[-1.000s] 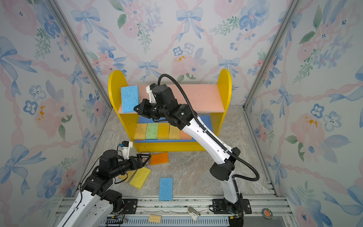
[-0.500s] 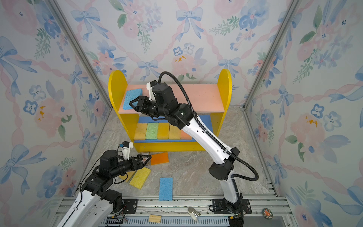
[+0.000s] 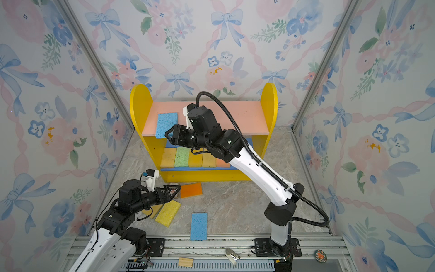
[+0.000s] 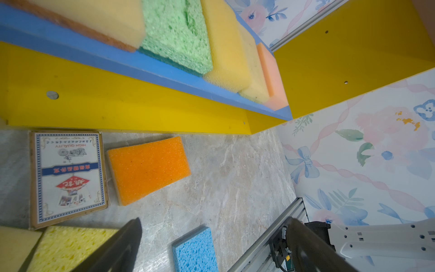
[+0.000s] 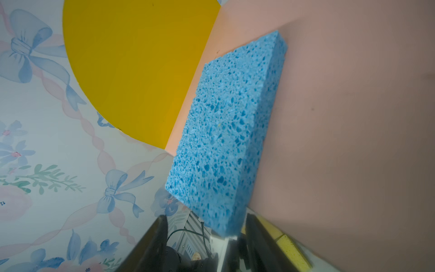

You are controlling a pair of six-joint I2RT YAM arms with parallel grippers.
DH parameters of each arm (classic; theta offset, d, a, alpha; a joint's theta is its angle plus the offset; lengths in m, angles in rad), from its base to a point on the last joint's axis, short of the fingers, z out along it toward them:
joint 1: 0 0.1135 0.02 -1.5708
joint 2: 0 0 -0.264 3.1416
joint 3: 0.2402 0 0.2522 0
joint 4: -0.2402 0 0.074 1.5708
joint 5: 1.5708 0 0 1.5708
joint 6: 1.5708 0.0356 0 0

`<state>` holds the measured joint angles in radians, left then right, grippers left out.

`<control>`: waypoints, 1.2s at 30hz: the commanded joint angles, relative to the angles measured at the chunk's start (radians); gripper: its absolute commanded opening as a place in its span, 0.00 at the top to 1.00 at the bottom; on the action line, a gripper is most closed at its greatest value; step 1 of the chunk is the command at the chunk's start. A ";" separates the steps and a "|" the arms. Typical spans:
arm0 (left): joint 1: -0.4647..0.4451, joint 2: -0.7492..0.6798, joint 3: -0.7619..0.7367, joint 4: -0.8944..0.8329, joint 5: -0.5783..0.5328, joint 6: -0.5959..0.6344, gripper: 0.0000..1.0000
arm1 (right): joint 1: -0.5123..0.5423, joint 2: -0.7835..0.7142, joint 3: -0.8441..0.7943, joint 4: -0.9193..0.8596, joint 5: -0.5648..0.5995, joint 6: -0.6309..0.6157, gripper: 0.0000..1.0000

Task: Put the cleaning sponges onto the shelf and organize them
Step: 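Lower the blue sponge onto the pink top board near its far end and release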

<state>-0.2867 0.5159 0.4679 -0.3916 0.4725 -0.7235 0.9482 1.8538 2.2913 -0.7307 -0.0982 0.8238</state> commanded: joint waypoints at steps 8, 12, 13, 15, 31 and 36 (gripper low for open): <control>0.017 -0.007 0.021 -0.012 0.029 0.026 0.02 | 0.009 0.174 0.215 -0.022 -0.010 0.012 0.82; 0.017 -0.007 0.021 -0.011 0.031 0.029 0.02 | 0.006 0.198 0.229 0.010 -0.014 0.027 0.85; 0.017 -0.006 0.021 -0.012 0.031 0.028 0.02 | 0.002 0.207 0.235 0.011 -0.028 0.035 0.85; 0.018 -0.004 0.020 -0.010 0.033 0.030 0.02 | -0.001 0.216 0.247 0.003 -0.066 0.039 0.78; 0.033 0.009 0.026 -0.011 0.042 0.035 0.02 | 0.064 -0.139 -0.146 0.094 0.045 -0.070 0.48; 0.036 0.011 0.026 -0.010 0.043 0.035 0.02 | 0.014 -0.062 0.028 0.011 0.022 -0.100 0.61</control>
<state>-0.2600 0.5270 0.4683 -0.3923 0.4984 -0.7136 0.9936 1.7565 2.2337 -0.6857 -0.0887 0.7609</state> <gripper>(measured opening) 0.979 0.397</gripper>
